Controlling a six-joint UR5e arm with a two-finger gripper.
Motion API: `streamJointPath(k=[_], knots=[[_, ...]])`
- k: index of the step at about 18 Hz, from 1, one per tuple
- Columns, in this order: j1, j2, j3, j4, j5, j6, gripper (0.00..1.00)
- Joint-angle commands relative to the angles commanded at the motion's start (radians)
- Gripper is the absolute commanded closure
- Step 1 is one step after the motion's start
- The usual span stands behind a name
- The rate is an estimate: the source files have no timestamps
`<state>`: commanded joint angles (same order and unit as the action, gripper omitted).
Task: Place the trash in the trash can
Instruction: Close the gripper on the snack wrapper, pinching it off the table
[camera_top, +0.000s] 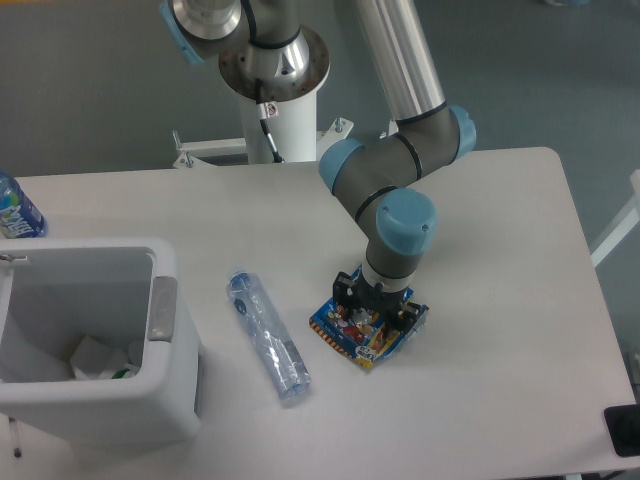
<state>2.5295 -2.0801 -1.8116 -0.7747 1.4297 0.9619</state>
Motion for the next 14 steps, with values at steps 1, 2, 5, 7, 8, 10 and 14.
streamJointPath(k=[1, 2, 5, 7, 8, 10, 14], knots=[[-0.003, 0.003, 0.000, 0.000, 0.002, -0.011, 0.54], [-0.005, 0.003, 0.000, 0.000, 0.002, -0.020, 0.59], [-0.006, 0.005, 0.002, 0.002, 0.011, -0.045, 0.73], [-0.006, 0.012, 0.000, 0.000, 0.012, -0.048, 0.78], [-0.006, 0.015, 0.000, 0.000, 0.012, -0.049, 0.79], [-0.006, 0.026, 0.000, 0.000, 0.012, -0.049, 0.84], [-0.006, 0.040, 0.000, -0.002, 0.011, -0.049, 0.96]])
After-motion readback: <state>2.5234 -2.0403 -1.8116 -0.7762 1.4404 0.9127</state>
